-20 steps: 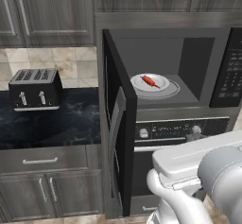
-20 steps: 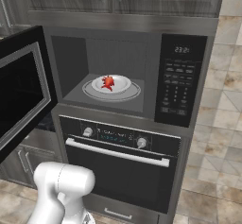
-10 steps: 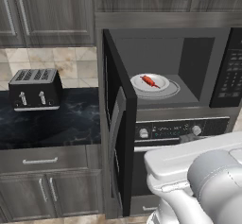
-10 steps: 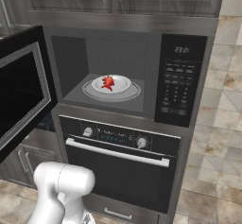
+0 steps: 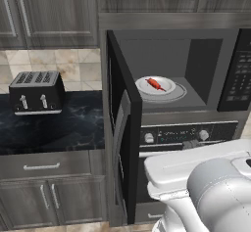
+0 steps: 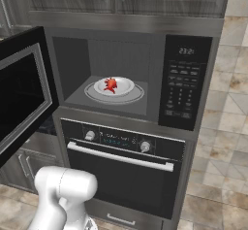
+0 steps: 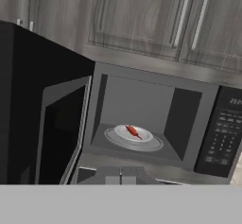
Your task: Transport the fish from the fridge to the microwave and turn on the microwave.
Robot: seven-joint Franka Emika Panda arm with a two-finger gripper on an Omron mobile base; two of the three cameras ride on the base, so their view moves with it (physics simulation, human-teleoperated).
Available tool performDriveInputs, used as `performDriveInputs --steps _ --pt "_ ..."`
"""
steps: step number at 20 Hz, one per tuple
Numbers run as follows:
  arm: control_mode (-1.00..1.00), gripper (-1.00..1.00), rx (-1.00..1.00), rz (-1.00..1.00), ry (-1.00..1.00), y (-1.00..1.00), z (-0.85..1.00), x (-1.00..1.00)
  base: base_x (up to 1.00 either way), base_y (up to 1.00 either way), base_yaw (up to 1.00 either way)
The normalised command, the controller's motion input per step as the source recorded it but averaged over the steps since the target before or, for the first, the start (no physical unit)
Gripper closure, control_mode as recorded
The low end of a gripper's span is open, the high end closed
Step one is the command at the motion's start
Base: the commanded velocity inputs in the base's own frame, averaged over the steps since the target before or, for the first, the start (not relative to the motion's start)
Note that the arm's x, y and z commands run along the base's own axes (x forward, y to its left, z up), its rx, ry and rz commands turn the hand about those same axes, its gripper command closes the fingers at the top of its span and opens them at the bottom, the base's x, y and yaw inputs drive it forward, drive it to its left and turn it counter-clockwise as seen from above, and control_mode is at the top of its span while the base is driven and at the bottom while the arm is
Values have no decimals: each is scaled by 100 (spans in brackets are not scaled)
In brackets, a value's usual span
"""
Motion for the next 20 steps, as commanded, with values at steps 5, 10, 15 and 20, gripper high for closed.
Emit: performDriveInputs --steps 5,10,15,20 --pt "-100 100 0 -3 -3 14 0 -2 0 0 0" --pt "-100 100 0 -3 -3 12 0 -1 0 0 0" --pt "-100 100 0 -3 -3 15 0 -4 0 0 0" --pt "-100 100 0 -3 -2 14 -3 -2 0 0 0"
